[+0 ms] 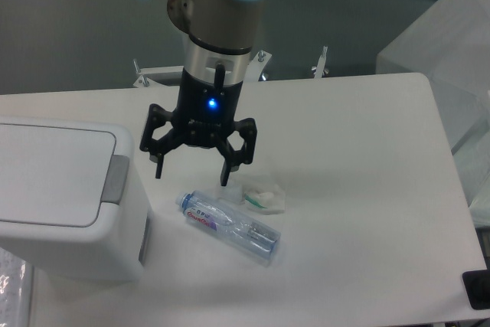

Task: Open the trash can
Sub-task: 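Lower the open gripper toward the trash can lid edge, then hook the gripper finger under the lid edge and push it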

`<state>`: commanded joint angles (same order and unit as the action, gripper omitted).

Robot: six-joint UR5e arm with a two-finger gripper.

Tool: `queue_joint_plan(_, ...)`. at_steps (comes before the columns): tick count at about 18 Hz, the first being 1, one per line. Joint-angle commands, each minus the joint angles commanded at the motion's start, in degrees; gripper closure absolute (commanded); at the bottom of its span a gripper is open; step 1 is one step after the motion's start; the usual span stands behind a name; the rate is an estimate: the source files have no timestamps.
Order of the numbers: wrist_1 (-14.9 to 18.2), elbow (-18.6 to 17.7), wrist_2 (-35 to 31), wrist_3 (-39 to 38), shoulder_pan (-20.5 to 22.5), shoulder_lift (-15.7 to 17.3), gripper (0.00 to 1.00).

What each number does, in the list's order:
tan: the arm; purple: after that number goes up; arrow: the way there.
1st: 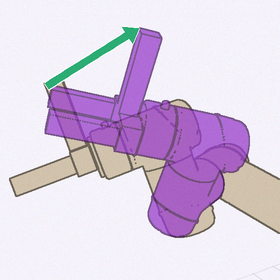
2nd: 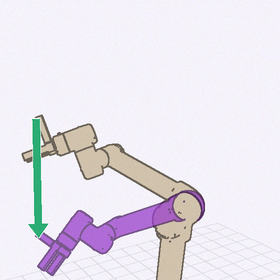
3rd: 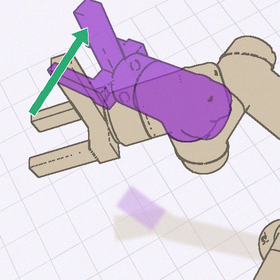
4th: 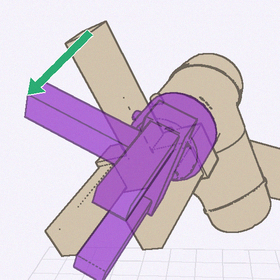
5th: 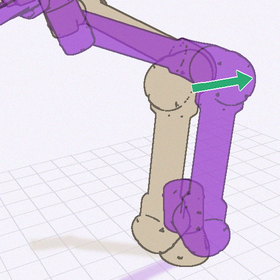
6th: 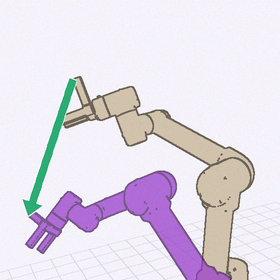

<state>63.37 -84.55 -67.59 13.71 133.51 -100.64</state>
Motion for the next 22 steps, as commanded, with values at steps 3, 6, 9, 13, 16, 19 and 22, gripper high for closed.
queue_joint_plan(3, 0.0, -0.3, 0.1, -0.6, -0.5, 0.0, 0.00)
queue_joint_plan(6, -1.8, -0.6, 0.2, -4.6, -1.0, -0.1, 0.00)
queue_joint_plan(9, -6.2, -2.3, 0.1, -7.0, -2.0, -0.1, 0.00)
queue_joint_plan(13, -8.8, -3.5, 0.1, -7.3, -2.5, -0.1, 0.00)
queue_joint_plan(16, -8.8, -3.6, 0.1, -7.3, -2.5, -0.2, 0.00)
queue_joint_plan(19, -8.8, -3.6, 0.0, -7.2, -2.5, -0.3, 0.00)
queue_joint_plan(22, -8.8, -3.7, 0.0, -7.2, -2.6, -0.4, 0.00)
